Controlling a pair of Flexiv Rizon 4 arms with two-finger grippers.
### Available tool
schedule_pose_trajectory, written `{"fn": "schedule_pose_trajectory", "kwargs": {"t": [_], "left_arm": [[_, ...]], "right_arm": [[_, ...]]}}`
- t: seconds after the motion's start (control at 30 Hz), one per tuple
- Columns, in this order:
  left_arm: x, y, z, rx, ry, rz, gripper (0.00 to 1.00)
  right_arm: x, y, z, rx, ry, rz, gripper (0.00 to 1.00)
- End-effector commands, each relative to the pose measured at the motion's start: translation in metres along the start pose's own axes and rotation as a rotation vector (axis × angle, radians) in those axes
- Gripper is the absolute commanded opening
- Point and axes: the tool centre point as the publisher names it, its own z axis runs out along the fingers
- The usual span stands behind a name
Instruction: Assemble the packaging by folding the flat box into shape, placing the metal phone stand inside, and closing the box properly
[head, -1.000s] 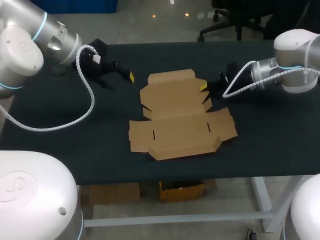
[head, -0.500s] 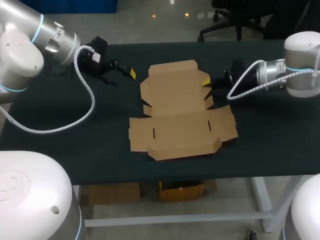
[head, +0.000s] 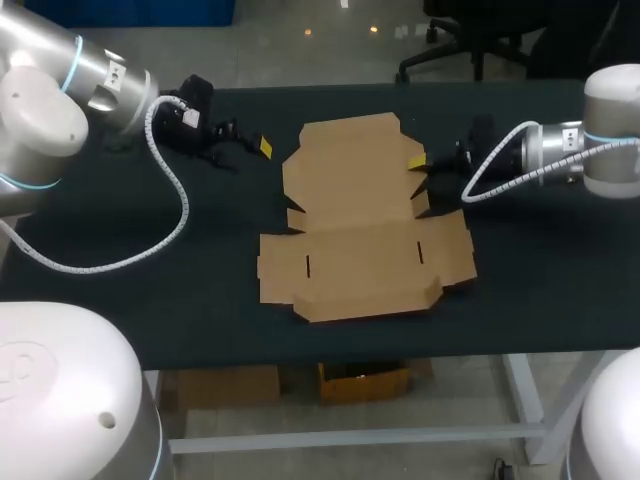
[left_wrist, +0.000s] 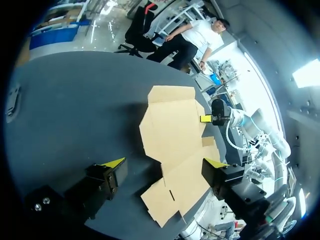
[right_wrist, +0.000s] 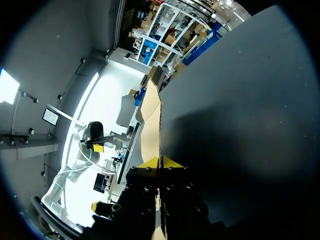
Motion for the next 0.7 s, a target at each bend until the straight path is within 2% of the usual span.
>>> {"fn": "schedule_pose_trajectory", "kwargs": {"t": [0.03,0.33,0.7], "left_arm": [[0.0,-0.001,0.0,-0.003,-0.001,0.0,1.0],[0.0,-0.001,0.0,-0.003,-0.001,0.0,1.0],[-0.006,-0.001,-0.001,0.145,0.057,0.065,1.0]], "right_arm": [[0.0,0.0,0.0,0.0,0.003,-0.001,0.0],[0.0,0.001,0.002,-0.012,0.023,-0.017,0.0],[0.021,0.003,-0.009,-0.075,0.071,-0.121,0.0]]}}
